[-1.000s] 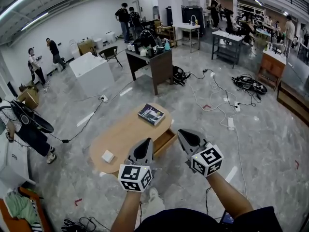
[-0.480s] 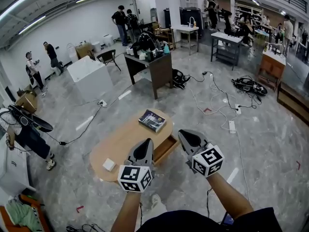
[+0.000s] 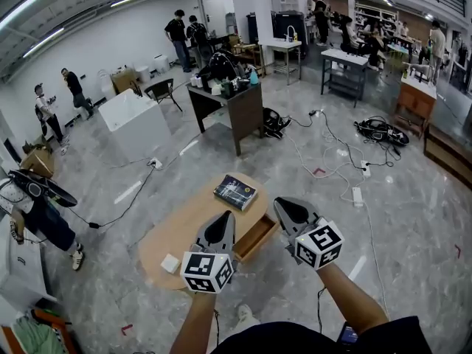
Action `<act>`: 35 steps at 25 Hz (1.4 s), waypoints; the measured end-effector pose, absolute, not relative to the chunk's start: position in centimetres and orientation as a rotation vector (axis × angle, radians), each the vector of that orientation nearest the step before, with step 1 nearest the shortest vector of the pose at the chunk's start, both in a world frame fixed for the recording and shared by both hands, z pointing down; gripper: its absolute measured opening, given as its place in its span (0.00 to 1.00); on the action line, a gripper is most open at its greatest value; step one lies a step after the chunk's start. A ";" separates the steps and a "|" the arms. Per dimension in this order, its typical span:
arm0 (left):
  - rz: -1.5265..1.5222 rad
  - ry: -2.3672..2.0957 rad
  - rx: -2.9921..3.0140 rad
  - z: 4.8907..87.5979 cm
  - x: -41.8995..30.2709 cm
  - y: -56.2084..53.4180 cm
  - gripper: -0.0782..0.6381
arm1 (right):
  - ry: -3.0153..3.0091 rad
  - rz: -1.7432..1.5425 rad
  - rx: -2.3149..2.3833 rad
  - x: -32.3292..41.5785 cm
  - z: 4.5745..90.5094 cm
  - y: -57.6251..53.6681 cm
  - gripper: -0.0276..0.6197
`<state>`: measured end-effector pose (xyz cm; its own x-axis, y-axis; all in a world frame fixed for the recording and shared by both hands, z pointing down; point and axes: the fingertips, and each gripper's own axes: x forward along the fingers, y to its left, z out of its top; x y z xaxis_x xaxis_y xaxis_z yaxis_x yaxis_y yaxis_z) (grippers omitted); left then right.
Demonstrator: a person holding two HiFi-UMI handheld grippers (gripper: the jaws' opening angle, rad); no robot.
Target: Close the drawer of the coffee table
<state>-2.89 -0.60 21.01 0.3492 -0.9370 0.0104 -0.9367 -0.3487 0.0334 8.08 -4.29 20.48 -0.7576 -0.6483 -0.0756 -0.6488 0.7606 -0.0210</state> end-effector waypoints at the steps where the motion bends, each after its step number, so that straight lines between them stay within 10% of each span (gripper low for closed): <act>1: -0.016 -1.769 2.555 20.9 -3.2 -1.0 0.11 | 2.873 0.009 -1.065 7.7 20.4 -4.7 0.06; 35: -0.050 -1.619 2.616 21.2 -11.2 -9.9 0.11 | 2.863 0.028 -1.203 -0.5 20.3 -12.6 0.06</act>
<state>-11.15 -9.93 21.20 0.4466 -0.8947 0.0067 -0.8926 -0.4450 0.0720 -0.48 -12.58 20.27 -0.6992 -0.7138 -0.0398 -0.7144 0.6997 0.0026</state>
